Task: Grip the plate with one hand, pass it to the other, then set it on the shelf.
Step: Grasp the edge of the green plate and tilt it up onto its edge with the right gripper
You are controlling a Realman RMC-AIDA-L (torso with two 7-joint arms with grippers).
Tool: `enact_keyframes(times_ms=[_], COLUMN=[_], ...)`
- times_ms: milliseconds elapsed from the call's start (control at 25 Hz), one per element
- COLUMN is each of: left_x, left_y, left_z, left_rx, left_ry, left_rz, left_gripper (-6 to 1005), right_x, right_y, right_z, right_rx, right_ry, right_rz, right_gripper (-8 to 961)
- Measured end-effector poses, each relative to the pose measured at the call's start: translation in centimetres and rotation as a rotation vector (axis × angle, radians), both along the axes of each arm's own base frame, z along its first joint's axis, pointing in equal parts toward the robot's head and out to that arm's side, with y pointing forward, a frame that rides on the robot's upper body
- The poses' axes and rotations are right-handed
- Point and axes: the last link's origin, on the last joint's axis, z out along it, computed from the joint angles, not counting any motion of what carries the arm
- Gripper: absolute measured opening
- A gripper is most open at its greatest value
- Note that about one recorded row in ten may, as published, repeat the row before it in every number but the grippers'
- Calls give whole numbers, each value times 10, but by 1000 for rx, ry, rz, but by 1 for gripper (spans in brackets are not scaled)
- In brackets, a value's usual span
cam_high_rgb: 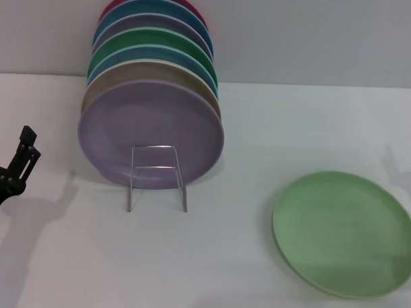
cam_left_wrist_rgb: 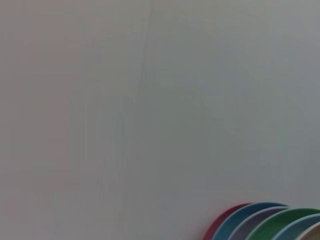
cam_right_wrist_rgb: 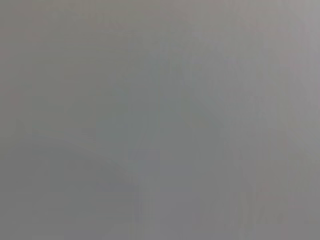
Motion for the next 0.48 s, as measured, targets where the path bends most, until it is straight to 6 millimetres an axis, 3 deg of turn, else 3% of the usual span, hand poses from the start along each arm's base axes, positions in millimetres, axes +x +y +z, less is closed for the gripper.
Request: enact_keyframes(times_ms=[480], left_x=[-4], left_y=[1], left_z=[1], left_rx=[-1], left_ry=[3], left_rz=[25], left_gripper=[847], right_x=[-16], right_y=[21], right_z=[-6], right_rx=[66], right_ry=[-50], right_rz=[-85], right_gripper=[730])
